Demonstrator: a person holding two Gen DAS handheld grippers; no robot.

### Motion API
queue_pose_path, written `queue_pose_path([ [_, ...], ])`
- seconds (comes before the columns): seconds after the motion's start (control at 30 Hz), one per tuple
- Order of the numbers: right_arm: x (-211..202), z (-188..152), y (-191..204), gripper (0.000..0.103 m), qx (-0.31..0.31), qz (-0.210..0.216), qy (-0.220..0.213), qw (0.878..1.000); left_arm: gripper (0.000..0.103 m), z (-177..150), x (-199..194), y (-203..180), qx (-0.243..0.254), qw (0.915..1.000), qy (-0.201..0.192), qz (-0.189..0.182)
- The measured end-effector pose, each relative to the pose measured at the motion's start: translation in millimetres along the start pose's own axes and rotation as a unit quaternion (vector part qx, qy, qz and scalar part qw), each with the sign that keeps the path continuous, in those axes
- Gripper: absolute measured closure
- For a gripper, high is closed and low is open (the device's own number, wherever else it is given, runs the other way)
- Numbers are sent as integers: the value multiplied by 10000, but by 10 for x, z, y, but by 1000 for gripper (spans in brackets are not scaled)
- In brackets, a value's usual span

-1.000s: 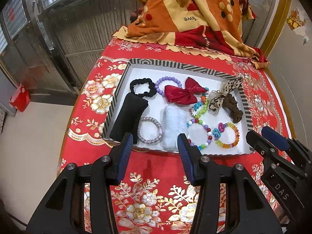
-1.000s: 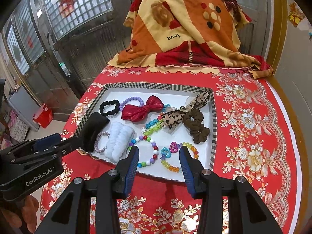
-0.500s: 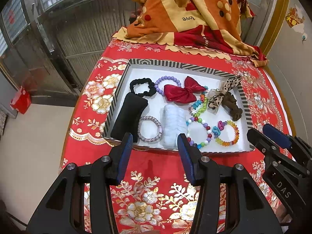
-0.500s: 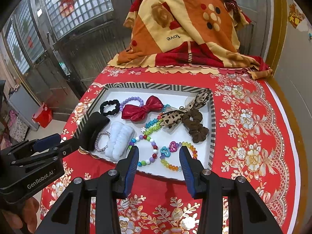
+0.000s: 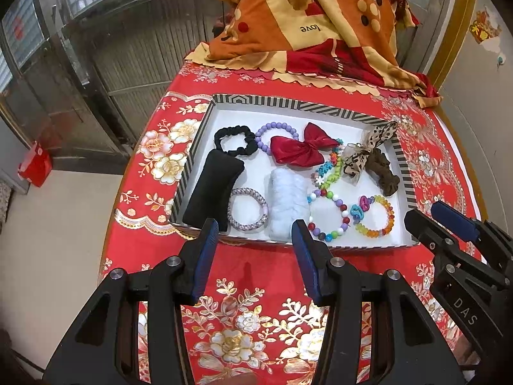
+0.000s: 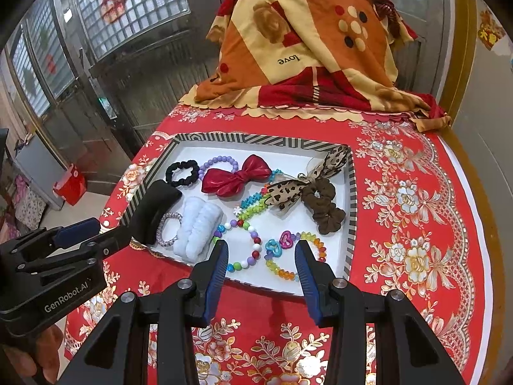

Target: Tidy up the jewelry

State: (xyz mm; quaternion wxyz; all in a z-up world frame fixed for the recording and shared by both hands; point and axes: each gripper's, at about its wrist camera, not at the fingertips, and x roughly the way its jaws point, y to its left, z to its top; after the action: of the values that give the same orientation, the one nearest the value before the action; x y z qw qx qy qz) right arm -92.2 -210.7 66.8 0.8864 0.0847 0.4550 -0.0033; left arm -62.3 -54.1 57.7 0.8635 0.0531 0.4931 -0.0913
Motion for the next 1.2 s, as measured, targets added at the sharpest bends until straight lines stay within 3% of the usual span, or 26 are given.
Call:
queue_pose_path([
  [0.97, 107, -22, 5, 62, -85, 42, 164, 9998, 56, 0, 41, -15, -52, 10000, 58, -22],
  [1.2, 142, -25, -15, 62, -77, 35, 197, 9998, 56, 12, 19, -31, -67, 9999, -109, -14],
])
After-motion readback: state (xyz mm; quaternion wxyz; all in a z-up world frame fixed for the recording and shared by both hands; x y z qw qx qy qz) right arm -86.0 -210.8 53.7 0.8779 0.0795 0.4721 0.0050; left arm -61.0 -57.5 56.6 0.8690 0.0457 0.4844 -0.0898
